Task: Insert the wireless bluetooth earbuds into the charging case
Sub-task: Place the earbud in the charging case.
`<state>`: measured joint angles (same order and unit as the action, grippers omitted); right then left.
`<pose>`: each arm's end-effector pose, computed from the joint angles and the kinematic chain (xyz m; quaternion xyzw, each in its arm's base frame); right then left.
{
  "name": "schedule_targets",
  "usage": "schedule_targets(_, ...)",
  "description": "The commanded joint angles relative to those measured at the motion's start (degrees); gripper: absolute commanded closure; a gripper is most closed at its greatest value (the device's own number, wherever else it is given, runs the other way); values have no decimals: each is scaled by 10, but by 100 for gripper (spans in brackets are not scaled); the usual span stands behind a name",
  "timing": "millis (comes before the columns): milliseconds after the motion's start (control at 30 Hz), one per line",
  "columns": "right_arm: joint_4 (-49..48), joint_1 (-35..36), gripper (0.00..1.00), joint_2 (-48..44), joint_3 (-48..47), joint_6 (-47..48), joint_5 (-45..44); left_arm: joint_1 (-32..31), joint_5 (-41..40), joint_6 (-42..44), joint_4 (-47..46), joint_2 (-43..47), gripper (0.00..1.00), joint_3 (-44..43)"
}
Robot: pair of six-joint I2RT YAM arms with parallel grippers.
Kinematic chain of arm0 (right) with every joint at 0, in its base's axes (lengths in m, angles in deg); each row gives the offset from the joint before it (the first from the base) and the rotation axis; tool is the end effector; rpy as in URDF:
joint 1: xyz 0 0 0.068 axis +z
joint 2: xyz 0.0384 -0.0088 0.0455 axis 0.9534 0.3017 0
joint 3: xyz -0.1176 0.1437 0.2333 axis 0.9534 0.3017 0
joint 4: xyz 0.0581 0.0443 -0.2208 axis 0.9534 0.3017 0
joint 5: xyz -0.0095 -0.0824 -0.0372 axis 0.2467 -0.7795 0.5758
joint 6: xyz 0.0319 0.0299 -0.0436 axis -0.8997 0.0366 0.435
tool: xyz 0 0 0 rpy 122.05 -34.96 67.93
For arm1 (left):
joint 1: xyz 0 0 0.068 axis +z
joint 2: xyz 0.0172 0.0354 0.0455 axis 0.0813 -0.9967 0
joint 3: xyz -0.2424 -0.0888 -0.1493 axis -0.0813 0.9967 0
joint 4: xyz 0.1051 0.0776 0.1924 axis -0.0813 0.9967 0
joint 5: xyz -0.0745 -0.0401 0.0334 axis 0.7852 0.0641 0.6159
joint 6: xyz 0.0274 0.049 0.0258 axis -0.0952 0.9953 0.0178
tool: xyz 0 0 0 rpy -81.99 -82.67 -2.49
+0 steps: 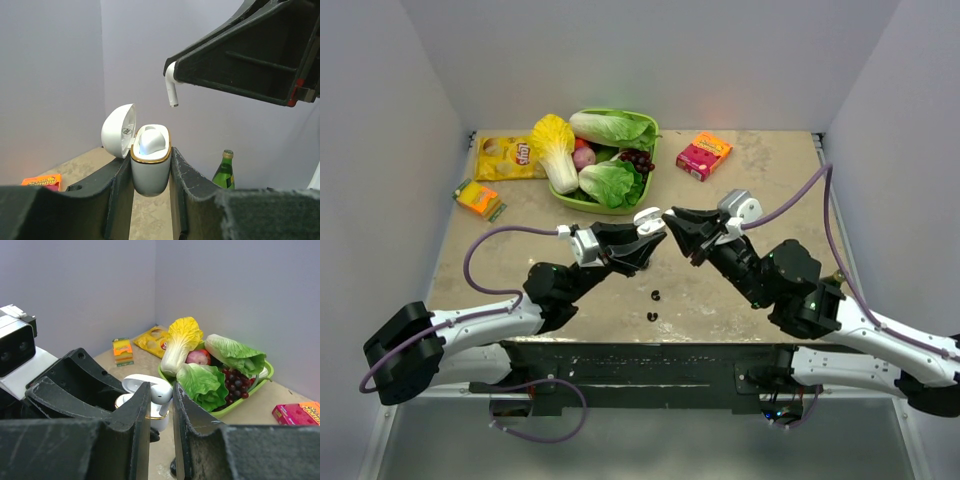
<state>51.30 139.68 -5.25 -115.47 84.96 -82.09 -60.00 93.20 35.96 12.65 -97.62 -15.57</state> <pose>0.0725 0.1236 0.4508 -0.2219 0.5796 0.2855 0.7302 0.1174 -0.1762 0.3627 0.2192 0.4221 -0.4824 0.7356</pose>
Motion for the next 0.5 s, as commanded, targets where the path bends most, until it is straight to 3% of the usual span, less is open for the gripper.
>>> schedule_targets(0,-26,4,100,7,-16,5,20,-2,10,14,-27,-1,100,-28)
schedule_targets(467,-16,4,100,25,-20,14,-9,-2,19,11,-16,-6,100,-39)
